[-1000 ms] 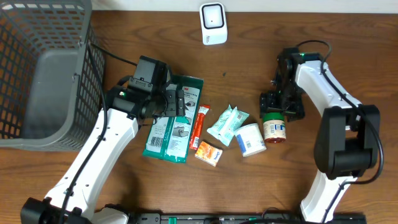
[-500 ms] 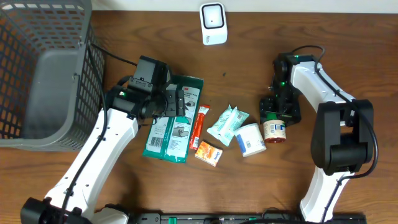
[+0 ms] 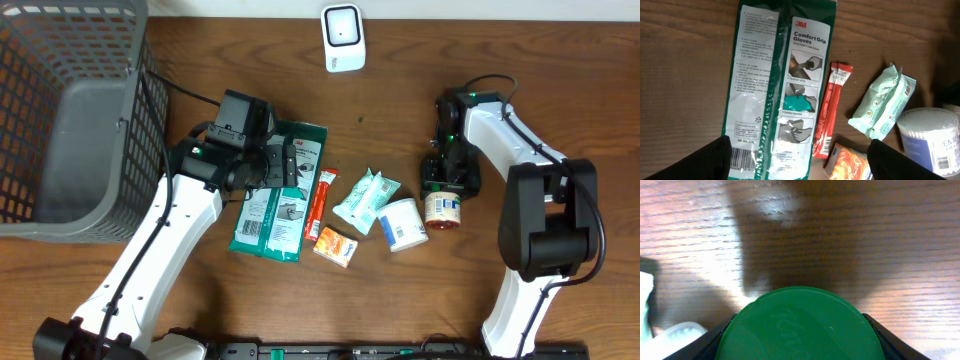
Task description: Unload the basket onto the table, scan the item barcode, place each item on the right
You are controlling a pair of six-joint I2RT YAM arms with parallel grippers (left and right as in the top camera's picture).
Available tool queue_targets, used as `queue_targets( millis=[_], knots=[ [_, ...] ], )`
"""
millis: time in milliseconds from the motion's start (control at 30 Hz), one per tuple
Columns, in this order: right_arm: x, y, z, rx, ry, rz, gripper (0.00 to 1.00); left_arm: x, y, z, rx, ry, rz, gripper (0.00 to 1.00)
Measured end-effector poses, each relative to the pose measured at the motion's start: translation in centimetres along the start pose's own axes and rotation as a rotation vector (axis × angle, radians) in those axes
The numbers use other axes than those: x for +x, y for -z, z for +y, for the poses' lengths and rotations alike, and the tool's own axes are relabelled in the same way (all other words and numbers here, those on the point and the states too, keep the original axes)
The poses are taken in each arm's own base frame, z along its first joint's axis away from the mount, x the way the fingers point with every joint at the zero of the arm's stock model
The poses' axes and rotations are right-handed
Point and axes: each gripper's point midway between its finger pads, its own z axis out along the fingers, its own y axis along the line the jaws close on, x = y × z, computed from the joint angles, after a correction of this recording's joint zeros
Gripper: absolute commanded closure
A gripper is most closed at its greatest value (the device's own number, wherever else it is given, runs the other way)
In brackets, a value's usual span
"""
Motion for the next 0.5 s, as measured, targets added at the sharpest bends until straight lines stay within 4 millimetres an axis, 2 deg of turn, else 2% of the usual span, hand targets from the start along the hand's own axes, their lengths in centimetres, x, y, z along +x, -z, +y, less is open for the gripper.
queue_targets(
  millis=[100,167,333,367,500],
  knots=[
    [-0.5,1.0,0.2,-0.003,0.001,-0.017,0.47,0.0,0.0,0.0,0.0,0.0,0.0,0.16],
    [-0.8,1.3,0.2,-0.005,0.001,-0.026,0.55,0.0,0.0,0.0,0.0,0.0,0.001,0.16],
    [-1.6,2.7,0.5,-0.012,0.007,-0.056,0.55,0.2,0.0,0.1,-0.003,0.001,0.007,0.16],
    [-2.0,3.2,0.6,-0.015,0.01,-0.075,0.55,0.2,0.0,0.1,-0.003,0.001,0.007,0.16],
    [-4.0,5.3,1.2,-0.032,0.025,-0.157,0.66,0.2,0.0,0.1,-0.003,0.001,0.007,0.16]
  ],
)
